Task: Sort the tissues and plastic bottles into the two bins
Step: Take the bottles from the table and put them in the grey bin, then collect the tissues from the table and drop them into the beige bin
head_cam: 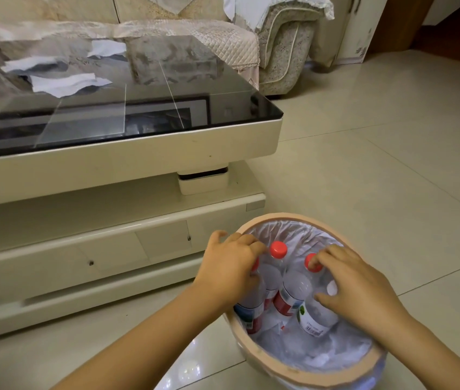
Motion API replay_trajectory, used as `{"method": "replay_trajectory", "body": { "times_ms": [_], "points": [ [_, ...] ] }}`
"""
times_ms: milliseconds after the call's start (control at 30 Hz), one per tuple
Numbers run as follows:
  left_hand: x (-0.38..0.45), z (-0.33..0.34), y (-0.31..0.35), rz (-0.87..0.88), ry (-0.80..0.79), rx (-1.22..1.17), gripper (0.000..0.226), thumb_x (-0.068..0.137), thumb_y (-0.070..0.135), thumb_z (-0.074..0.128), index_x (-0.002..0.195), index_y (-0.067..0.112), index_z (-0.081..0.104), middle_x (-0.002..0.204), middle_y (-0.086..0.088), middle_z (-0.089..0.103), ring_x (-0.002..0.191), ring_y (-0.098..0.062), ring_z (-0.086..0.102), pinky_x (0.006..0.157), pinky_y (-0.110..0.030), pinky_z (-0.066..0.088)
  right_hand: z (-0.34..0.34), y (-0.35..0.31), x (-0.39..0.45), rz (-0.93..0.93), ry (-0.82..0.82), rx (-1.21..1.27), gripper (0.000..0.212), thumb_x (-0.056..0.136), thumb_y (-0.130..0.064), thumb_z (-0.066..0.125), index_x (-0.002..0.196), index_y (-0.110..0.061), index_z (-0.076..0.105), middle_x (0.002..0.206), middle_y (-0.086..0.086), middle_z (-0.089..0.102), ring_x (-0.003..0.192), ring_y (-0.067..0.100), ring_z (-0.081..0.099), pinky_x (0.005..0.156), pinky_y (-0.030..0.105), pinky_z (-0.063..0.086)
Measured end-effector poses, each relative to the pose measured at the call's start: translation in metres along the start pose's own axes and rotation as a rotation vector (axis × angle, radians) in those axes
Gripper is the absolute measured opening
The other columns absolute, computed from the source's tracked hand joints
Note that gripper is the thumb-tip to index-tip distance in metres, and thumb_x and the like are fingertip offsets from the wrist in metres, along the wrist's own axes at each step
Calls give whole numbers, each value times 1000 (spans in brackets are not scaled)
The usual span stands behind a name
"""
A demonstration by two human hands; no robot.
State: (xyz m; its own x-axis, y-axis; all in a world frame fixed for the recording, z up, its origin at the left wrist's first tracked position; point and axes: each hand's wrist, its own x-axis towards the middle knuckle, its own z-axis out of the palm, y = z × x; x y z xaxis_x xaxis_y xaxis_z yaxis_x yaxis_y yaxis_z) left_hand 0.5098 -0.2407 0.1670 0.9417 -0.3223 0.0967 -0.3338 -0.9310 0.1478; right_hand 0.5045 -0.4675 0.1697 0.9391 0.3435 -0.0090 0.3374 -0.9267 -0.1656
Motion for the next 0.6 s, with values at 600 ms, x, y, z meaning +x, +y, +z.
{"method": "replay_trajectory", "body": {
  "times_ms": [600],
  "points": [
    [-81, -150, -115, -178, 97, 45, 35, 82, 51, 64, 115, 41, 58, 113, 22, 60, 104, -4, 57, 80, -26, 48, -78, -136, 52, -435, 254, 192, 32, 74, -52, 50, 104, -43, 55, 105, -28, 54, 97, -2, 48, 70, 15, 42]
  ]
}}
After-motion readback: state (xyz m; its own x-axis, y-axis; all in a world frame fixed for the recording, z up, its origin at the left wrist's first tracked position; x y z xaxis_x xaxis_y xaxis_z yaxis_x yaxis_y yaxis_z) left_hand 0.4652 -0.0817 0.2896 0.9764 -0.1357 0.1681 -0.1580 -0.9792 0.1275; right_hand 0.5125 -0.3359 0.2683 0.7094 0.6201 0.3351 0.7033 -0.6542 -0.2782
